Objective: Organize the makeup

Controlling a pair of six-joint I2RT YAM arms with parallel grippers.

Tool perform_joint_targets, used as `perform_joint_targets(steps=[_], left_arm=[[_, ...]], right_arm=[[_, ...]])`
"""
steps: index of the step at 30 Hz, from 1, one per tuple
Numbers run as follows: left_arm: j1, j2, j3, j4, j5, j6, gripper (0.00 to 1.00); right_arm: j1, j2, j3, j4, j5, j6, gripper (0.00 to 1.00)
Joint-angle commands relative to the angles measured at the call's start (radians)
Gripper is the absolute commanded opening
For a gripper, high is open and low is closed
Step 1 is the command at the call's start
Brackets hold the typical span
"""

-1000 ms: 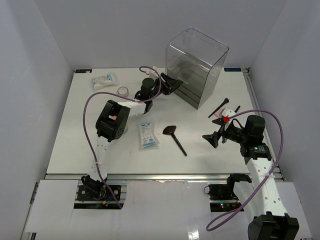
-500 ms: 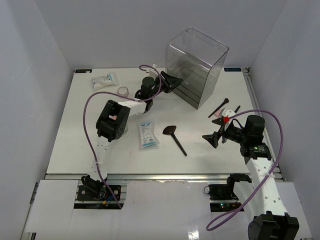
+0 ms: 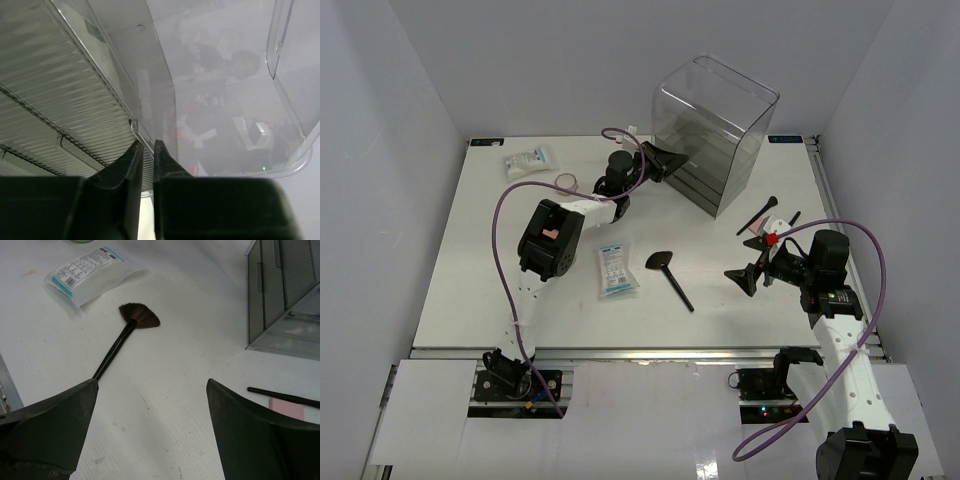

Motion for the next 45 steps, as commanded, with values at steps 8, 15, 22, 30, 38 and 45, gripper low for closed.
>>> perform_joint_targets(steps=[8, 15, 22, 30, 38, 45], left_arm=[[-0.007, -0.058, -0.025, 0.0, 0.016, 0.007, 0.0], [-0.007, -0.215, -0.242, 0.114, 0.037, 0.013, 0.0], [0.005, -0.358, -0.385, 0.167, 0.079, 0.018, 0.0], [0.015, -0.528, -0.499, 0.173, 0.106, 0.043, 0.0], [0.025, -0.611, -0.509, 0.14, 0.134, 0.042, 0.0], [0.03, -0.633, -0.481, 0.094, 0.16, 0.042, 0.0]], right_arm=[[-0.001, -0.003, 0.025, -0.002, -0.023, -0.01, 0.96], [-0.002, -0.002, 0.025, 0.014, -0.011, 0.025, 0.96], [-0.001, 0.042, 0.062, 0.052, -0.04, 0.114, 0.95], [-0.001, 0.22, 0.309, 0.094, -0.137, 0.42, 0.95], [0.018, 0.369, 0.451, 0.31, -0.118, 0.788, 0.94], [0.025, 0.463, 0.48, 0.467, -0.083, 0.997, 0.89]])
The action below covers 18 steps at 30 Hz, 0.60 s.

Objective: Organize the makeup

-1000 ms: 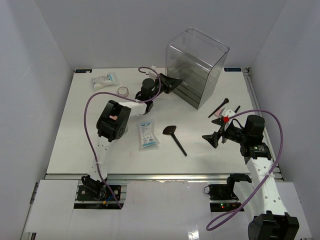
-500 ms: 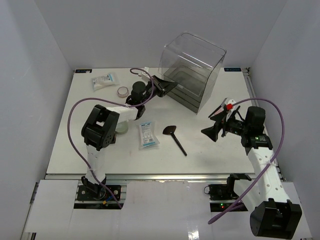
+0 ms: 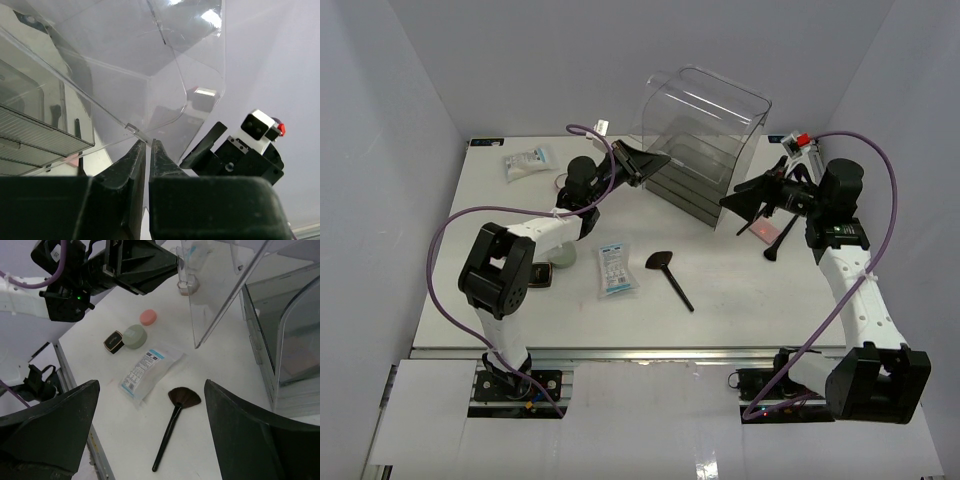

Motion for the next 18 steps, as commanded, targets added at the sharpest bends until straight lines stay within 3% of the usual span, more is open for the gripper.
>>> perform_joint_targets(steps=[1, 12, 18], left_arm=[[0.005, -0.08, 0.029, -0.01, 0.058, 0.027, 0.0], [0.015, -0.096, 0.029, -0.016, 0.065, 0.021, 0.0], [0.019, -0.102, 0.029, -0.025, 0.067, 0.019, 0.0]], right_arm=[[0.006, 0.051, 0.048, 0.18, 0.006, 0.222, 0.89], [0.053, 0.193, 0.157, 0.224, 0.065, 0.286, 0.8], [0.089, 0.244, 0.188, 0.248, 0.067, 0.298, 0.65]])
